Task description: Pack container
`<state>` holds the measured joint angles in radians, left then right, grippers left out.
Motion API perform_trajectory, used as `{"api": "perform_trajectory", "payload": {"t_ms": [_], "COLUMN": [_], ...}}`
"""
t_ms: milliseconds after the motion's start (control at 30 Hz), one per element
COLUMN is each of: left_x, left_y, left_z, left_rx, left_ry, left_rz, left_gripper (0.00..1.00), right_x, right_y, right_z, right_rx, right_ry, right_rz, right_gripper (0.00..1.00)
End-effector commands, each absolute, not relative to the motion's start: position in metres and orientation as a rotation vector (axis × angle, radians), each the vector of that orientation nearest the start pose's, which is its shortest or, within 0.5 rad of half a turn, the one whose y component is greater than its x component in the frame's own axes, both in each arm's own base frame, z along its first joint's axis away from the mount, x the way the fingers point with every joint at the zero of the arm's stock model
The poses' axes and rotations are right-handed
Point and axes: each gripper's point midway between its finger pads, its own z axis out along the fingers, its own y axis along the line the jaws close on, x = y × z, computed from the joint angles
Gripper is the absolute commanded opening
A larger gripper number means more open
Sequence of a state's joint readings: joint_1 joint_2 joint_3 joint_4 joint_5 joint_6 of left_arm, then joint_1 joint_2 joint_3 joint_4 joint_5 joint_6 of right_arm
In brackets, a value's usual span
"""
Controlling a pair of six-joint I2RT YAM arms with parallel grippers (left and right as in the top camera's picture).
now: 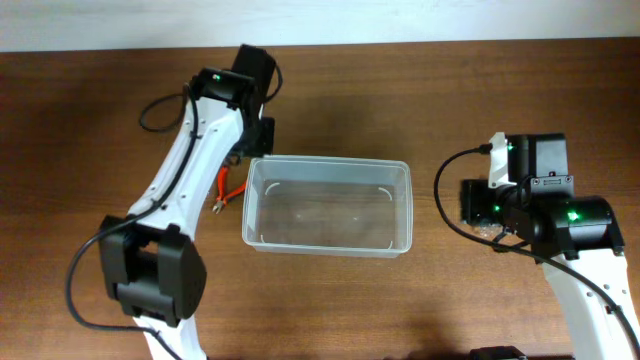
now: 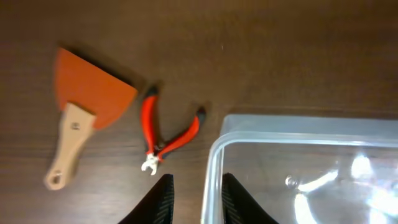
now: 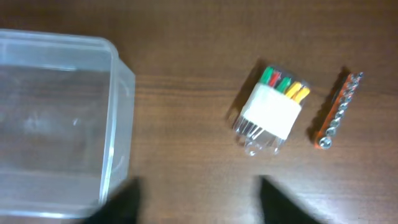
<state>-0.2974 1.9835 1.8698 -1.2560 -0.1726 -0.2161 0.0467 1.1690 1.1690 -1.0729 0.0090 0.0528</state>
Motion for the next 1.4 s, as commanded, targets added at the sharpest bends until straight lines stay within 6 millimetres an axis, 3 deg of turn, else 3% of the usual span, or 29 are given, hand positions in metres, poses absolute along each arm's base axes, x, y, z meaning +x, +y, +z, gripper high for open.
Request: {"api": "perform_trajectory", "payload": {"t_ms": [0,100,200,267,333,467,533,667,833,1067,1167,1367], "left_x": [0.418,0.414,0.402,0.394,0.383,0.365,0.361,0.359,0.360,0.359,0.360,0.359], "left_y": [-0.075,-0.056,-0.030,-0.016,-0.001,0.017,0.022,0.025,0.025,0.025,0.023,0.021], "left_z": [0.201,0.233,0.277,0.301,0.325,0.351,0.356,0.356,0.354,0.354,0.353,0.352], "left_rx": [0.035,-0.038,-0.131,-0.180,-0.230,-0.285,-0.297,-0.306,-0.307,-0.306,-0.301,-0.294], "left_ry": [2.751,2.671,2.565,2.499,2.432,2.359,2.342,2.348,2.354,2.355,2.358,2.369], "left_rz": [0.269,0.268,0.240,0.228,0.219,0.217,0.221,0.227,0.228,0.226,0.213,0.199], "left_gripper": [0.27,0.27,0.28,0.34,0.41,0.43,0.44,0.45,0.45,0.45,0.45,0.45], "right_x": [0.278,0.273,0.274,0.278,0.281,0.272,0.262,0.239,0.214,0.180,0.178,0.195], "right_y": [0.030,0.044,0.045,0.044,0.045,0.057,0.074,0.096,0.111,0.115,0.117,0.124], "right_z": [0.209,0.208,0.203,0.195,0.180,0.147,0.133,0.124,0.130,0.145,0.139,0.115], "right_rx": [-0.014,-0.012,-0.011,-0.033,-0.052,-0.177,-0.344,-0.492,-0.548,-0.711,-0.757,-0.757], "right_ry": [2.637,2.654,2.676,2.702,2.758,2.916,2.980,3.070,3.119,3.123,3.115,3.062], "right_rz": [0.167,0.288,0.292,0.280,0.281,0.299,0.353,0.382,0.374,0.364,0.358,0.365], "right_gripper": [0.04,0.04,0.04,0.04,0.04,0.04,0.04,0.04,0.04,0.04,0.04,0.04]}}
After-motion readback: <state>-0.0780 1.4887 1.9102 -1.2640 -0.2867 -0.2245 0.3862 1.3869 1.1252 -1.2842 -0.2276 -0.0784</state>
